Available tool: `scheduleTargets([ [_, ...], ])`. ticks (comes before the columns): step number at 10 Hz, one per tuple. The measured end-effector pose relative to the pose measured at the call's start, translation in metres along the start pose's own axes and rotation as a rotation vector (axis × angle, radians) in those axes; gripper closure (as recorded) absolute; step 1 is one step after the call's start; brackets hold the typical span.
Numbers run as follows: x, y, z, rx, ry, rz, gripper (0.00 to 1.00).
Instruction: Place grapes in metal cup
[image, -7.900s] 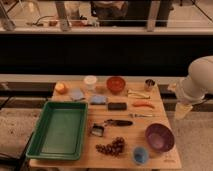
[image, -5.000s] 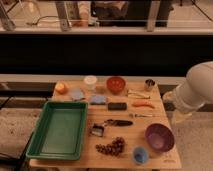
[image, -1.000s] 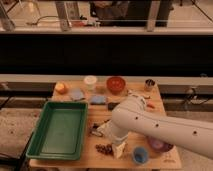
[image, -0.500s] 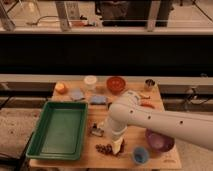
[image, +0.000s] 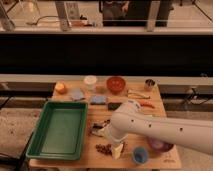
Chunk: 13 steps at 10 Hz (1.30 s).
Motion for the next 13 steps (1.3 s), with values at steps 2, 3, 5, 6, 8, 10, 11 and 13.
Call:
scheduleTargets([
  [2,0.005,-0.007,0.019,-0.02,-0.01,0.033,0.2],
  [3,0.012,-0.006,0.03,-0.031,-0.012,0.049,0.2],
  [5,0.034,-0.003,0.049,-0.035,-0.017,0.092,0.2],
  [6,0.045,0.001,0.051,-0.034,-0.015,0.117,0.2],
  [8,0.067,0.014,0.045,-0.023,-0.006,0.169,0.2],
  [10,0.079,0.028,0.037,-0.01,0.002,0.208,0.2],
  [11,0.078,0.031,0.036,-0.006,-0.001,0.211,0.2],
  [13,0.067,0.028,0.04,-0.003,-0.016,0.203,0.2],
])
